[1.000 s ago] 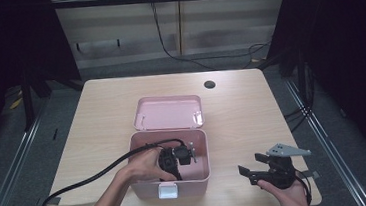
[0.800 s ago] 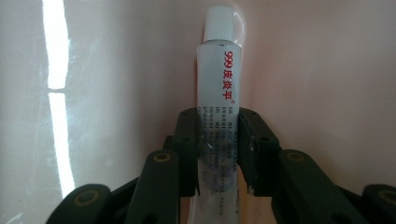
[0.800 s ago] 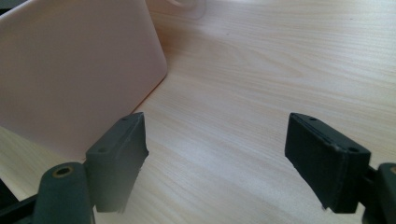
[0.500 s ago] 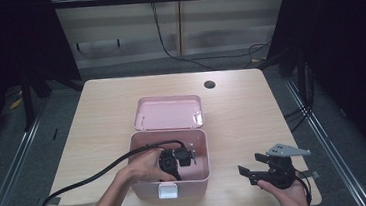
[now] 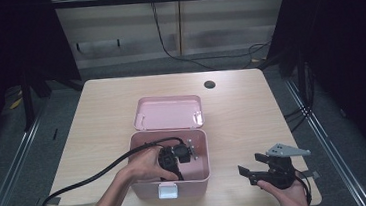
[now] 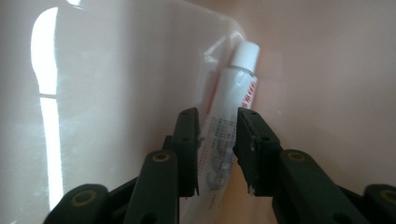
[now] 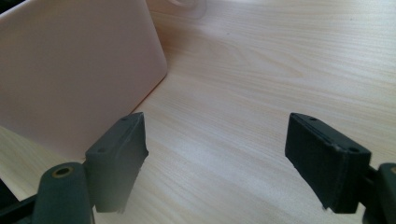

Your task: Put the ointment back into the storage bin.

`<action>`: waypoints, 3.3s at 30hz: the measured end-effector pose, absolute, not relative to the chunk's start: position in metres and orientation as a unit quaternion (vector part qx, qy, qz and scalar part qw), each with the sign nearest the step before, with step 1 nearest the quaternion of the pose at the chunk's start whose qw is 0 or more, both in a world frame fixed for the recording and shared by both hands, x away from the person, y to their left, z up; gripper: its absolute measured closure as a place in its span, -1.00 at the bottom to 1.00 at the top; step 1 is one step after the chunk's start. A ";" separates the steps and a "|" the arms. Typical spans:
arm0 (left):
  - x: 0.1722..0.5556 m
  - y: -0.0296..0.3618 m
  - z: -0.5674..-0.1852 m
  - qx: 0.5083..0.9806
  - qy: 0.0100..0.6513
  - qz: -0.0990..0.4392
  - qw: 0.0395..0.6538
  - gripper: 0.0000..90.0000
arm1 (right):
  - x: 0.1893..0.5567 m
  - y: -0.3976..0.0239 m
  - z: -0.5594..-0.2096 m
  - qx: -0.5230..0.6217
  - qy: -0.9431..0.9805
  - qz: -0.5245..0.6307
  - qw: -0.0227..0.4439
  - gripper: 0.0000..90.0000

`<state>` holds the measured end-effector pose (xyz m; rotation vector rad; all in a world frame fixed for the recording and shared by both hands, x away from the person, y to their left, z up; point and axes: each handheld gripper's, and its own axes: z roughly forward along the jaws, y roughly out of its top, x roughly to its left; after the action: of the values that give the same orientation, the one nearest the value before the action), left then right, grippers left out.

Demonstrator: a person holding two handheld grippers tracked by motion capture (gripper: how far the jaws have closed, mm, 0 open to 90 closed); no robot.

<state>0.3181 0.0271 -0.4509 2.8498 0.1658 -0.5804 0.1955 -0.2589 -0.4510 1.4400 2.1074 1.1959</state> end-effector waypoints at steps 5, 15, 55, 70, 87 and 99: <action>0.318 0.029 -0.443 0.972 0.068 -0.183 0.131 0.51 | 0.195 -0.259 -0.451 0.506 0.737 0.419 0.160 -0.55; 0.319 0.037 -0.421 0.974 0.071 -0.149 0.155 0.52 | 0.196 -0.259 -0.451 0.505 0.738 0.419 0.159 -0.55; 0.302 0.081 -0.347 0.970 0.056 -0.118 0.204 0.15 | 0.196 -0.259 -0.451 0.506 0.738 0.417 0.160 -0.55; 0.294 0.099 -0.331 0.974 0.066 -0.078 0.204 0.07 | 0.196 -0.260 -0.451 0.507 0.737 0.417 0.160 -0.55; 0.287 0.147 -0.317 0.971 0.096 -0.038 0.215 0.06 | 0.196 -0.259 -0.451 0.509 0.736 0.416 0.160 -0.55; 0.286 0.178 -0.314 0.964 0.119 -0.034 0.234 0.01 | 0.196 -0.260 -0.451 0.510 0.736 0.416 0.160 -0.55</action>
<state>0.2856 0.1784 -0.3142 2.6473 0.3257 -0.0938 0.1956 -0.2599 -0.4514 1.4562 2.1024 1.1881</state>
